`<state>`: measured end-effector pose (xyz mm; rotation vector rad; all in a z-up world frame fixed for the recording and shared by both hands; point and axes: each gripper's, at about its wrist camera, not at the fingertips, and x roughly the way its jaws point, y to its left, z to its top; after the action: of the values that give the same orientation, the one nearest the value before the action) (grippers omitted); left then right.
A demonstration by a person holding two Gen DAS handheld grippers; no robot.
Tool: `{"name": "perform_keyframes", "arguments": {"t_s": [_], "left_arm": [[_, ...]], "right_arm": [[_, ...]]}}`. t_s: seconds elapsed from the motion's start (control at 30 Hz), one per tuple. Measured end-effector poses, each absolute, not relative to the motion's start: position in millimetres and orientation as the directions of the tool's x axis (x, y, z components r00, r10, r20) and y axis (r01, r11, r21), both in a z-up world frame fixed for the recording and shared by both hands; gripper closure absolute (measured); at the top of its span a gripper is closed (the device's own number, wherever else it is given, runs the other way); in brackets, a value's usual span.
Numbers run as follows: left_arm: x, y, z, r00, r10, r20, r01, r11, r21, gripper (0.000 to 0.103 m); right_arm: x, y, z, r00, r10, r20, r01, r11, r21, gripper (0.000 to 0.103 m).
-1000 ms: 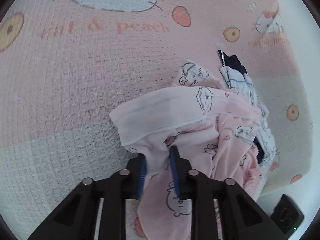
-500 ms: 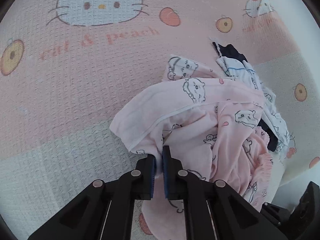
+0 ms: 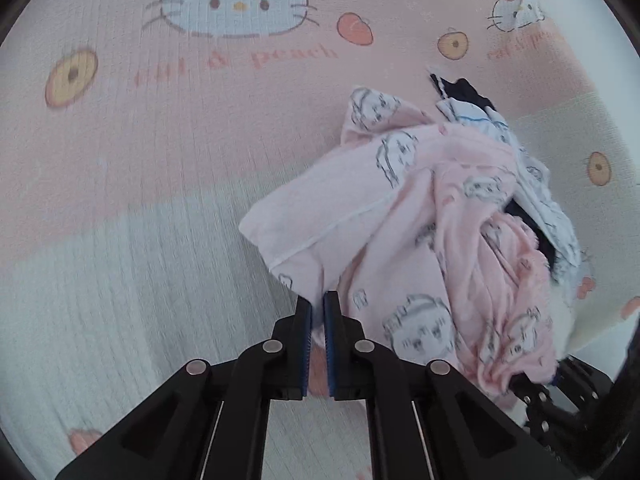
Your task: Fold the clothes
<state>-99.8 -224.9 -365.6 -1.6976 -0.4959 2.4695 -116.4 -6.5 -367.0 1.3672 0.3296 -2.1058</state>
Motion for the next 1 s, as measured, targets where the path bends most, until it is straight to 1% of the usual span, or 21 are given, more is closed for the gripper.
{"name": "perform_keyframes", "arguments": {"t_s": [0.2,0.3,0.33,0.4,0.43,0.47,0.5,0.53,0.67,0.73,0.83,1.0], "left_arm": [[-82.3,-224.6,-358.5,-0.412,0.304,-0.859,0.116,-0.918,-0.38,0.099],[-82.0,-224.0,-354.3,-0.402,0.353,-0.845,0.119,-0.895,-0.43,0.099],[-83.4,-222.8,-353.4,-0.393,0.368,-0.843,0.116,-0.889,-0.442,0.098],[-87.4,-220.5,-353.1,-0.375,0.36,-0.854,0.126,-0.893,-0.432,0.091],[-89.8,-219.2,-353.7,-0.363,0.352,-0.863,0.136,-0.896,-0.422,0.076],[-92.2,-218.0,-355.1,-0.352,0.351,-0.868,0.149,-0.894,-0.422,0.052],[-94.4,-217.0,-357.0,-0.347,0.361,-0.865,0.162,-0.886,-0.435,0.04],[-96.1,-216.4,-358.9,-0.342,0.37,-0.863,0.174,-0.878,-0.446,0.033],[-99.2,-215.6,-367.6,-0.324,0.396,-0.859,0.209,-0.856,-0.474,0.033],[-100.4,-214.6,-372.1,-0.313,0.406,-0.859,0.223,-0.847,-0.482,0.033],[-100.3,-208.9,-376.4,-0.309,0.388,-0.868,0.212,-0.862,-0.46,0.033],[-101.3,-197.6,-374.0,-0.331,0.332,-0.883,0.179,-0.897,-0.405,0.033]], "right_arm": [[-122.5,-4.0,-371.3,-0.315,-0.295,-0.902,0.588,-0.807,0.059,0.082],[-127.3,15.7,-371.4,-0.313,-0.285,-0.906,0.562,-0.825,0.065,0.082],[-129.2,30.3,-369.7,-0.306,-0.285,-0.908,0.556,-0.828,0.073,0.082],[-132.3,42.1,-370.2,-0.312,-0.276,-0.909,0.533,-0.843,0.072,0.082],[-134.1,45.7,-372.1,-0.31,-0.27,-0.911,0.528,-0.846,0.071,0.082],[-134.0,50.1,-372.4,-0.314,-0.261,-0.913,0.517,-0.854,0.066,0.082],[-133.6,54.7,-372.3,-0.319,-0.252,-0.914,0.504,-0.861,0.061,0.082],[-134.4,58.1,-373.5,-0.318,-0.238,-0.918,0.494,-0.868,0.054,0.082],[-143.5,72.2,-378.1,-0.325,-0.188,-0.927,0.441,-0.897,0.027,0.082],[-149.9,80.5,-379.1,-0.321,-0.193,-0.927,0.417,-0.908,0.045,0.082],[-155.4,87.2,-381.0,-0.294,-0.216,-0.931,0.4,-0.912,0.085,0.082],[-152.3,87.7,-380.2,-0.302,-0.225,-0.926,0.408,-0.909,0.088,0.08]]}}
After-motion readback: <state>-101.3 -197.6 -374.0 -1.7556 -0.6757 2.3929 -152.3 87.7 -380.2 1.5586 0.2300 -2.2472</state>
